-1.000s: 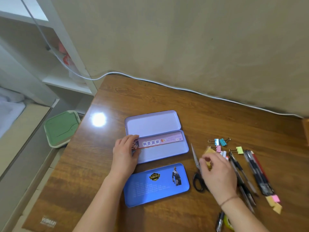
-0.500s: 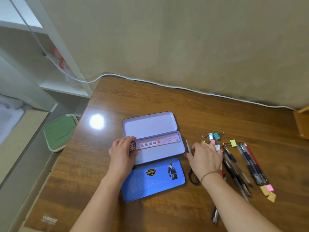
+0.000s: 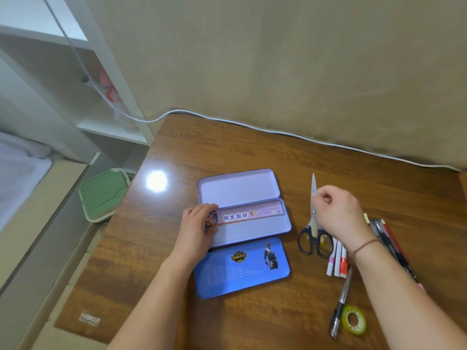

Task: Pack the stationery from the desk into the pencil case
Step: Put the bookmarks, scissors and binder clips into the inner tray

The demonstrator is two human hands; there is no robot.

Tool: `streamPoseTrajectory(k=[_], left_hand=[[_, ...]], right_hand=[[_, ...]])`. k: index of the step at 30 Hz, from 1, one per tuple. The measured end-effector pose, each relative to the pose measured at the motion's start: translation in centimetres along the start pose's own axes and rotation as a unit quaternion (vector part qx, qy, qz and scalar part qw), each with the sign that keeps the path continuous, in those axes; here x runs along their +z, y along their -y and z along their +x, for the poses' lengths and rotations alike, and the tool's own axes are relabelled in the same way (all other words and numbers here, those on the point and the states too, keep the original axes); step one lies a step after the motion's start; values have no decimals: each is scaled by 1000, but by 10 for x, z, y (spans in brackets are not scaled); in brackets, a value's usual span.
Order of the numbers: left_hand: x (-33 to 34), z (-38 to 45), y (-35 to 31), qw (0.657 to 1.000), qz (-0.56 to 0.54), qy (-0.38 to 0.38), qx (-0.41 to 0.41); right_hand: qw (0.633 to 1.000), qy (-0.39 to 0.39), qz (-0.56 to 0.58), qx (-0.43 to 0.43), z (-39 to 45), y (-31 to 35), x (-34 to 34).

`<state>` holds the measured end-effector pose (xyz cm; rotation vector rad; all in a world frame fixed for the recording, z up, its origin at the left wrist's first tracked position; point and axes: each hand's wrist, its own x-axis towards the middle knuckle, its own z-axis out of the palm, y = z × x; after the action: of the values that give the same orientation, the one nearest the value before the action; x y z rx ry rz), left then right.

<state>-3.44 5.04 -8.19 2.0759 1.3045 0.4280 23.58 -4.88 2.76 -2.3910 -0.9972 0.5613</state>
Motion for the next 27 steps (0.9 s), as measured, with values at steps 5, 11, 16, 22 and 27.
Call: streamPoseTrajectory(k=[5, 11, 16, 22, 27], left_hand=[[-7, -9, -7, 995, -58, -81, 14], [-14, -14, -19, 976, 24, -99, 194], [-13, -9, -18, 981, -55, -112, 151], [-5, -12, -20, 952, -305, -26, -13], [-11, -13, -19, 947, -319, -25, -22]], right_hand=[[933, 101, 320, 131, 2, 29, 45], [865, 137, 427, 226, -6, 64, 78], [914, 102, 369, 134, -9, 61, 78], [859, -110, -216, -451, -8, 44, 75], [825, -17, -149, -545, -2, 45, 84]])
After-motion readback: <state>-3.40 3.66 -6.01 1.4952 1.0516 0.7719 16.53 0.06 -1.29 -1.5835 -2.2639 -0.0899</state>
